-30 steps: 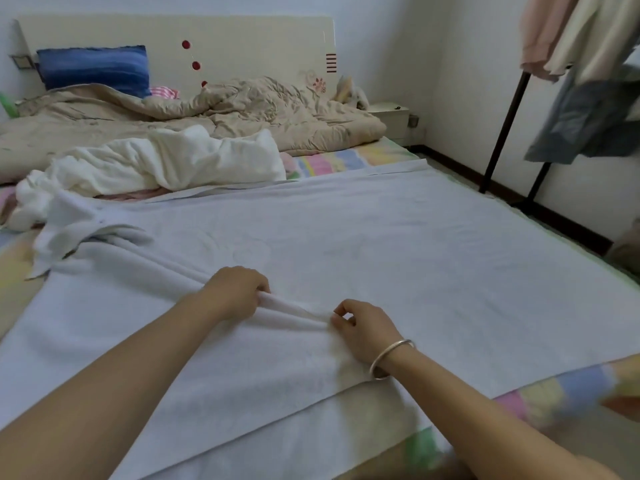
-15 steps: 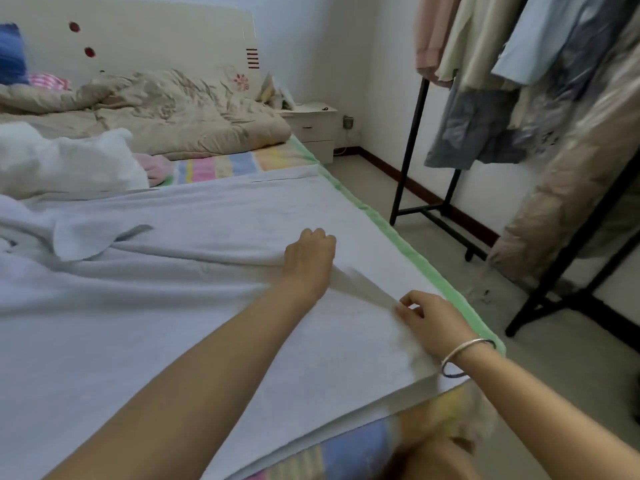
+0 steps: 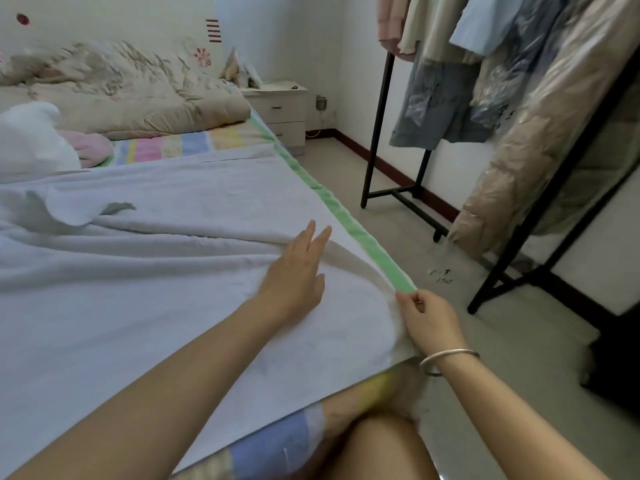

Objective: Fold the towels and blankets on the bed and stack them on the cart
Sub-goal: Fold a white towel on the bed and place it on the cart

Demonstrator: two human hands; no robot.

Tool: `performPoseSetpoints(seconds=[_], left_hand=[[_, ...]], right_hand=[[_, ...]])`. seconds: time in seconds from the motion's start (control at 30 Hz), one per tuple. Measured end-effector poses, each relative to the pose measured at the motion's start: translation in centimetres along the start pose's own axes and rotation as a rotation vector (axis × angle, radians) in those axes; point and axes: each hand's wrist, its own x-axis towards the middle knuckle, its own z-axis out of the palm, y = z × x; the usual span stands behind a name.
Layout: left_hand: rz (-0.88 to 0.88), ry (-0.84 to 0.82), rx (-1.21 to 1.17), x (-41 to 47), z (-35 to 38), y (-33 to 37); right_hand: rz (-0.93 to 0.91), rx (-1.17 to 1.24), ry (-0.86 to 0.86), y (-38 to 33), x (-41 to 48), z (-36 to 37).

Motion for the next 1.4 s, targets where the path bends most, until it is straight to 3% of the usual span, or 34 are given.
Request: performPoseSetpoints(seconds=[0.2, 0.33, 0.47, 0.83, 0.97, 1.13, 1.4], left_hand=[[0.067, -0.049, -0.033, -7.7, -0.2, -0.6], [0.127, -0.183, 0.129, -10.1, 1.2, 0.4], [0.119, -0.198, 0.22, -10.5, 2.2, 0.8], [0.056, -0.212, 0.252, -0.9, 4.1, 2.9], [0.061, -0.173, 0.269, 0.3, 5.0, 3.4], [0.089, -0.154, 0.273, 1.2, 5.4, 3.9], [0.059, -0.177, 0.186, -0.2, 4.8, 3.9]], right_hand=[[0.126, 0.164, 0.028, 0.9, -3.1, -0.9], [0.296, 0.475, -0.059, 1.2, -4.7, -1.5], [0.278, 0.514, -0.137, 1.4, -5.4, -2.6], [-0.071, 0.011, -0.401, 3.2, -1.1, -3.1], [-0.043, 0.075, -0.47, 3.8, 0.0, -4.0], [-0.125, -0.052, -0.514, 3.8, 0.9, -4.2], [-0.159, -0.475, -0.501, 0.8, 1.3, -4.8]])
